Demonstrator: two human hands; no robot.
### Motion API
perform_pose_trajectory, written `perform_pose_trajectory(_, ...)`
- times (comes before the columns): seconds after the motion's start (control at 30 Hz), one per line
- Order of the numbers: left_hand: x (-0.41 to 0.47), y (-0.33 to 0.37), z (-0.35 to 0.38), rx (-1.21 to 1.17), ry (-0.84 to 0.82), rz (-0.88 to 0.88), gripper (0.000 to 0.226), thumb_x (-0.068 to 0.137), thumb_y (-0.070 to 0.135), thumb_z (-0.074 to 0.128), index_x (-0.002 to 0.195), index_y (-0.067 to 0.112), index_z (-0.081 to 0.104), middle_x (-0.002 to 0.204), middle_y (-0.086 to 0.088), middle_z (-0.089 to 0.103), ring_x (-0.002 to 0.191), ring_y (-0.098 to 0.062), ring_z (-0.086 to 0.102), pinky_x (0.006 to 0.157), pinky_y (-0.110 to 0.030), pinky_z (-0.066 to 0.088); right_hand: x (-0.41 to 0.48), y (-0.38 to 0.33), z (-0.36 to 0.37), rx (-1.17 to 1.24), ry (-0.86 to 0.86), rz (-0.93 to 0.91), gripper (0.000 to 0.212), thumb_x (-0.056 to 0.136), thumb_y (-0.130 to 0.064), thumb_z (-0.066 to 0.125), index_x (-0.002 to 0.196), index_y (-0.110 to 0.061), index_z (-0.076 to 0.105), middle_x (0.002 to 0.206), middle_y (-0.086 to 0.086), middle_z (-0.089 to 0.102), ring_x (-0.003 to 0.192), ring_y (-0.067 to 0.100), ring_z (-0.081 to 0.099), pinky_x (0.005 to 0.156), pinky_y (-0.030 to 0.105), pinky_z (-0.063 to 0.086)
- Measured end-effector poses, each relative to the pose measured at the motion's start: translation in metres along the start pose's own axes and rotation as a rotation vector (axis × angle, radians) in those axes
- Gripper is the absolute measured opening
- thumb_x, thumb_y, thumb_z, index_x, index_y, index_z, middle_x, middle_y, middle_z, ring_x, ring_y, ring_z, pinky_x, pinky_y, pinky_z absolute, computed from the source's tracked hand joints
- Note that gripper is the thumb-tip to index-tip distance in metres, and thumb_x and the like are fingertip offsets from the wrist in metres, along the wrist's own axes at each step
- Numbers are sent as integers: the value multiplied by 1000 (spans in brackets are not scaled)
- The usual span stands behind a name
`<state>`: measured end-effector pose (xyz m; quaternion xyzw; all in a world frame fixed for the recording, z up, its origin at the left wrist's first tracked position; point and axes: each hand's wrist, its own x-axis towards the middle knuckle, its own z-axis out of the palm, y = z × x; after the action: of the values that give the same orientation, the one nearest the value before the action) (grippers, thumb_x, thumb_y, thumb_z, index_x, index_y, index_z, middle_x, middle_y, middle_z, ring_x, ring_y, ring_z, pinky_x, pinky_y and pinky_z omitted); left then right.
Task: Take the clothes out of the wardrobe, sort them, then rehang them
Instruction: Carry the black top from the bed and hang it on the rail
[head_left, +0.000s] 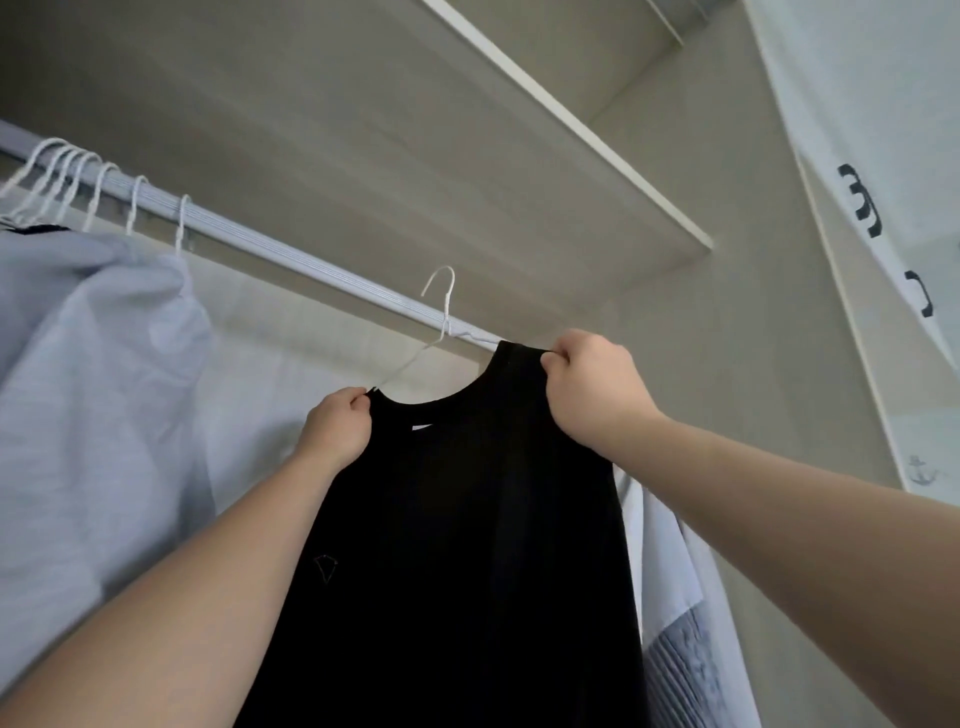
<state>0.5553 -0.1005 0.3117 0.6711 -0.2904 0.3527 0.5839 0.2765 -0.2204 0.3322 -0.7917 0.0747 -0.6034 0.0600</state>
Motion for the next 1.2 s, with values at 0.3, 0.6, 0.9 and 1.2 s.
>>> perform_pose_trajectory(0.3,14,-31,39,-171,-139,-16,46,105,31,40,150,19,43,155,-2,42,143,-21,37,117,-34,27,17,4,31,-25,-75,66,21,98,-17,43,83,-5,51,79,7,52,62,23,44,49,26,32)
perform_pose_trajectory(0.6,-2,-42,66,-245,-185,29,55,97,52,40,151,43,32,152,9,40,137,-15,40,109,-32,29,9,9,42,-580,-155,-255,32,91,-14,38,122,-18,46,113,4,52,93,27,49,68,34,37)
perform_pose_trajectory(0.9,-11,-23,92,-318,-261,225,58,91,62,34,147,60,20,160,22,22,146,0,20,111,-27,19,16,17,53,-1051,-384,-537,89,89,-72,30,156,-17,9,164,-3,1,150,15,1,118,48,16)
perform_pose_trajectory(1.2,-14,6,159,-385,-373,165,75,74,82,35,145,58,33,158,20,31,146,-4,25,120,-33,20,23,84,52,-1068,-533,-293,135,55,-102,23,156,-17,-8,163,-5,-11,150,13,-10,119,54,-4)
